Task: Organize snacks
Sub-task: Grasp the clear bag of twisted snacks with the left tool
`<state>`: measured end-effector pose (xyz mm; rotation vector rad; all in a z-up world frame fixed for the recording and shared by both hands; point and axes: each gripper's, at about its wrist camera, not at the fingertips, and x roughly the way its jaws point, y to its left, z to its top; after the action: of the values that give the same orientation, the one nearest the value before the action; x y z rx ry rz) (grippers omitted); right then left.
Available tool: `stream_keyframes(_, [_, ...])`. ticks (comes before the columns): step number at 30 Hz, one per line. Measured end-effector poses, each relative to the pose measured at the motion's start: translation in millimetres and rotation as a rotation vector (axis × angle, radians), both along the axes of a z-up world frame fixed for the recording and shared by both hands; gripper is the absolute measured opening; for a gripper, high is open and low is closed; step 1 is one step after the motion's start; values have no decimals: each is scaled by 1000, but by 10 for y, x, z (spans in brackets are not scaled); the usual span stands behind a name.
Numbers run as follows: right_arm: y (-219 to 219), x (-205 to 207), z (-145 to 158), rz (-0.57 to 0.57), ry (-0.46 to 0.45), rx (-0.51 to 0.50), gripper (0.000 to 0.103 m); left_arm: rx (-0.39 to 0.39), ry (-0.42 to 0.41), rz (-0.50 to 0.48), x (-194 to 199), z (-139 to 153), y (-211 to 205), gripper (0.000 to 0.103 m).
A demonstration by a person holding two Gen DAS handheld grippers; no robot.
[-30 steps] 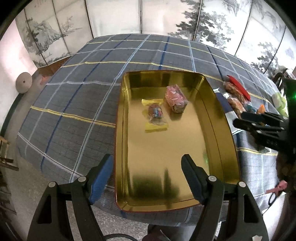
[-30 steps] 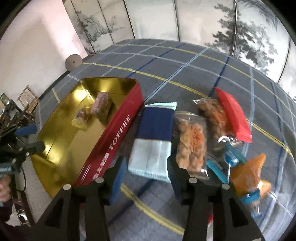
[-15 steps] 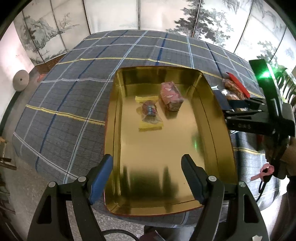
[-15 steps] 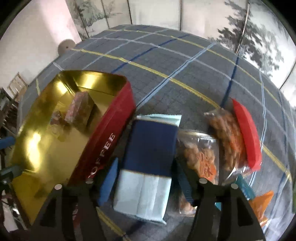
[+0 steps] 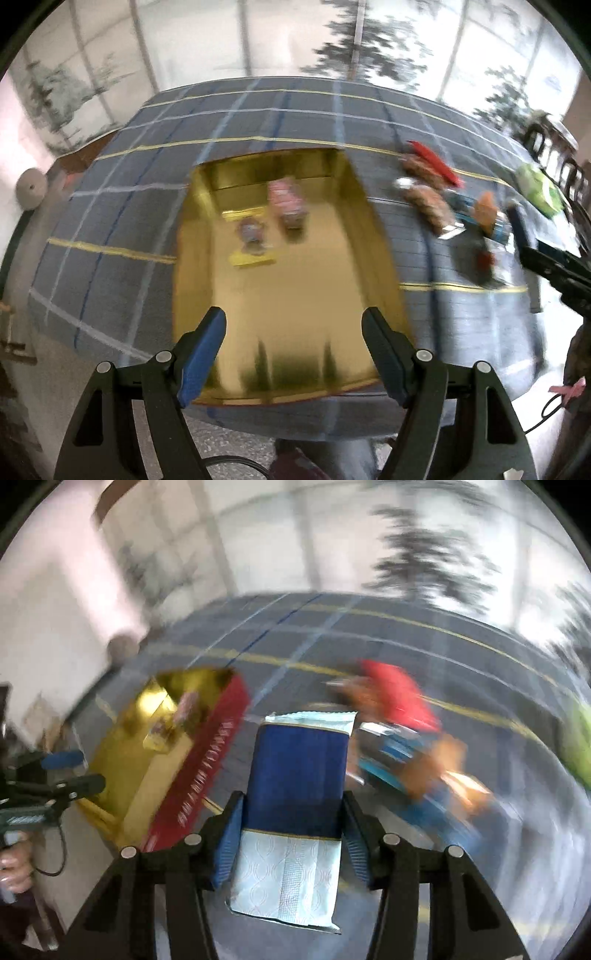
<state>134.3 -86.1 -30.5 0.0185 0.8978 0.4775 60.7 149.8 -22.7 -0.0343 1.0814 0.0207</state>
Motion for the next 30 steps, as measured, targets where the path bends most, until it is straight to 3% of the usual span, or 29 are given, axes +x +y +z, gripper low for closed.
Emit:
stream_keyframes(2, [-489,-177,29,-95,-7,32,52,-16,4,-45,41,55,-170,72])
stream_keyframes(7, [-1619,-332,-177,-334,18,-22,52,-101,29,-150,304,178,-610,72])
stream_keyframes(12, [-2152,-356,-405,-429,25,-51,52,-117,72,-168,759,101,-963,72])
stream_keyframes(17, [-2322,-291,-567,-437,28,-11,52,-120,162,-155,1355,-161,-1206,69])
stream_keyframes(19, [-2273,-237,-611,-426,23,-4,52,-83,198,-115,1527,-278,-1246,67])
stream_keyframes(21, [-2268,-227,-644,-420,21,9,52,-134,239,-96,1685,-384,-1253,67])
stream_keyframes(30, [-2287,-196,-743,-405,25,78,52,-104,295,-27,1992,-674,-1350,55])
